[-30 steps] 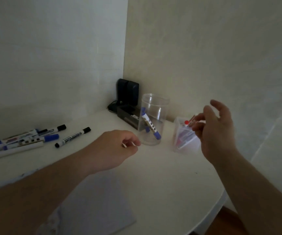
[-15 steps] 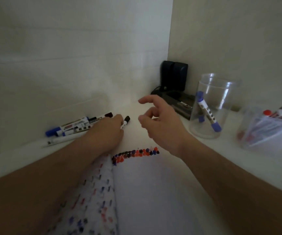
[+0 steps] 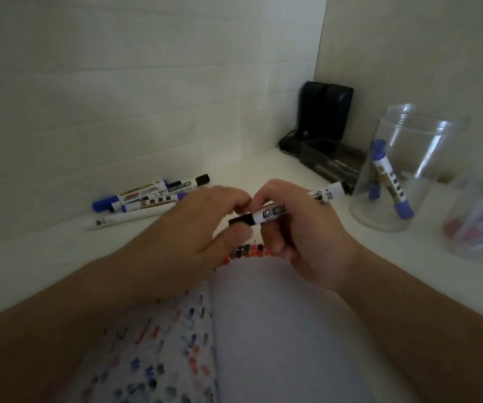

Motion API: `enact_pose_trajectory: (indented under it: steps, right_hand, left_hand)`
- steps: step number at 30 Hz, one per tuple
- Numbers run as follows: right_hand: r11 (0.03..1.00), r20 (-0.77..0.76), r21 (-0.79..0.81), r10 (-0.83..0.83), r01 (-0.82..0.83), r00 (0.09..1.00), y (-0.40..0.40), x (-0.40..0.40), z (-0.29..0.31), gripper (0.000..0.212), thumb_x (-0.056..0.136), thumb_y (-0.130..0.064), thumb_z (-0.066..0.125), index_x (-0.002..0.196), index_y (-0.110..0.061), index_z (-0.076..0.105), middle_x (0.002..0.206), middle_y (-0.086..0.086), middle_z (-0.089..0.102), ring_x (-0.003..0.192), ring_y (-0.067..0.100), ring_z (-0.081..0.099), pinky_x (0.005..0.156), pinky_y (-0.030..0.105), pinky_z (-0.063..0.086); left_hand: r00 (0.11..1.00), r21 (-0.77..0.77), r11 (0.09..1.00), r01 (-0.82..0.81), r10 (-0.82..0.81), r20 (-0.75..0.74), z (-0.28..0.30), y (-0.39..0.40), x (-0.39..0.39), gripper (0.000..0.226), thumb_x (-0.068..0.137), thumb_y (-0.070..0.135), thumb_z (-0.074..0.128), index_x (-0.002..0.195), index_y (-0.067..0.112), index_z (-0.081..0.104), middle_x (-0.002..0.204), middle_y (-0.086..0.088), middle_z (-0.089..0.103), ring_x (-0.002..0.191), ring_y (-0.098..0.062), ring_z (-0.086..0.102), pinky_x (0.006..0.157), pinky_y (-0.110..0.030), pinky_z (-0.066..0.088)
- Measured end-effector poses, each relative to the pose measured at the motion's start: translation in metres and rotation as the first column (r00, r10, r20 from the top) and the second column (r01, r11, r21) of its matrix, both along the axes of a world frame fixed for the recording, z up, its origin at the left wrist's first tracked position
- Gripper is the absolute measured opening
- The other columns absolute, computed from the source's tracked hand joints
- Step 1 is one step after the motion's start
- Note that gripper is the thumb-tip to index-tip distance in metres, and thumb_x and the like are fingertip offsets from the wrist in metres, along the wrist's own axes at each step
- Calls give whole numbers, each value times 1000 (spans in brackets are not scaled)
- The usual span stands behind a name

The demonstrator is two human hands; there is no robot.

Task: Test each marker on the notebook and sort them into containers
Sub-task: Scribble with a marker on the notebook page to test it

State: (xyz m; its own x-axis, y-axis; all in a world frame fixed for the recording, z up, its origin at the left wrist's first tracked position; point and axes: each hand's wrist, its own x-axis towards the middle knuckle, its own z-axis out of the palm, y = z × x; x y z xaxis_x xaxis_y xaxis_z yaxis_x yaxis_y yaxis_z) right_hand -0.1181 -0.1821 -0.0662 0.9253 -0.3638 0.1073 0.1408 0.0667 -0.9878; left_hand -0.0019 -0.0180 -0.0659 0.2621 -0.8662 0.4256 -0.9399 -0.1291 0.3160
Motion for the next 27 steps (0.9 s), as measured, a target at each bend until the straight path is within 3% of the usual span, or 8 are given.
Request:
enact_pose_trajectory:
  steps: [2,6,8,10,12,17,21,27]
  right_hand:
    - [999,-1,22,42,-42,999,6,2,-2,11,102,-20,52,93,-14,53,48,6,44,39,14,38,43,22,33]
    - [998,65,-56,45,-41,997,10,8,-8,22,94,-31,64,88,-16,48,49,6,46,40,14,38,47,27,30]
    - [994,122,-109,20,-7,992,9,8,-12,30,95,-34,68,88,-14,46,50,5,46,42,14,38,43,25,33]
    - [988,147,-149,-18,40,989,9,9,-14,33,91,-38,71,84,-17,47,54,4,48,45,14,41,43,23,38]
    - [989,129,-139,-29,47,991,12,8,-18,38,88,-41,77,81,-17,48,58,4,53,47,14,46,44,23,41]
    - [990,99,-127,74,-61,992,12,5,-23,45,83,-53,77,76,-16,52,53,9,55,41,17,45,42,23,37]
    - [986,69,-138,99,-88,993,9,0,-20,40,84,-52,78,76,-21,54,55,12,53,45,20,45,44,24,37]
    - [986,107,48,151,-157,983,-9,-6,-5,9,81,-16,55,82,-8,57,58,16,47,47,23,37,42,24,30]
  left_hand:
    - [999,-3,999,37,-37,15,-15,-3,-4,42,99,63,30,113,31,53,97,19,52,91,-2,49,77,-20,39]
    - [999,-100,995,9,-4,54,-28,-8,0,19,103,41,36,105,26,47,84,19,41,74,0,45,70,-12,38]
    - [993,-125,992,0,15,114,-26,-9,2,3,102,31,35,103,34,36,84,20,32,68,-3,38,65,-14,39]
    - [994,-114,993,25,-13,110,-26,-9,1,14,101,29,35,101,41,26,85,19,32,69,-4,37,61,-18,34]
    - [997,-47,998,42,-39,63,-26,-9,2,2,103,38,34,103,40,34,89,17,42,73,-3,43,66,-20,38]
    - [994,27,999,-46,43,98,-20,-7,2,23,100,63,21,103,46,36,59,14,42,51,-5,44,52,-30,40]
    - [998,105,993,-62,62,7,-11,-1,8,38,94,74,23,116,48,41,68,11,57,58,-4,51,58,-34,46]
    - [985,456,885,-95,151,-86,-5,8,17,55,70,90,53,108,53,41,91,19,57,80,0,55,74,-32,53]
